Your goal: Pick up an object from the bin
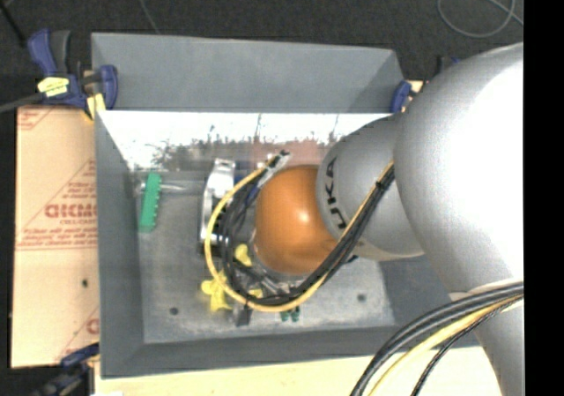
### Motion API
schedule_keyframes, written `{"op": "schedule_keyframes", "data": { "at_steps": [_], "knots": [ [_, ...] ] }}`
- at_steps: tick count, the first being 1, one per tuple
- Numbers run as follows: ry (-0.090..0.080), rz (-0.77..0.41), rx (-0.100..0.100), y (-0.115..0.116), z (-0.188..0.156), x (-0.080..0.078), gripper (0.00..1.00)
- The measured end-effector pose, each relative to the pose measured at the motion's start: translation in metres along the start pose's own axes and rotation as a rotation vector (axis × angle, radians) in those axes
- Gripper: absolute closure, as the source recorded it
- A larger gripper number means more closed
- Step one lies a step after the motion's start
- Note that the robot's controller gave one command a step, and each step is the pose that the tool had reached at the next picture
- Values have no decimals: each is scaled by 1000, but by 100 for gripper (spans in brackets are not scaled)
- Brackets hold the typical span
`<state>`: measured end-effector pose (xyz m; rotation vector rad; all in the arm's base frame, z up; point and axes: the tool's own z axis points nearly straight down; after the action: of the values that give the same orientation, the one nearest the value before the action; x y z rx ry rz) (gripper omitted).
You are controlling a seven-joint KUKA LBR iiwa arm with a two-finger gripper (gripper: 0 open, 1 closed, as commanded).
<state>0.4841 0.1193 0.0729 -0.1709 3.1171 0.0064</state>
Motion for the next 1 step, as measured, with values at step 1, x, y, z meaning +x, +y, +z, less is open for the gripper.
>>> {"op": "schedule_keyframes", "data": {
  "at_steps": [1],
  "knots": [
    [0,1,0,0,0,0,100]
  ]
}}
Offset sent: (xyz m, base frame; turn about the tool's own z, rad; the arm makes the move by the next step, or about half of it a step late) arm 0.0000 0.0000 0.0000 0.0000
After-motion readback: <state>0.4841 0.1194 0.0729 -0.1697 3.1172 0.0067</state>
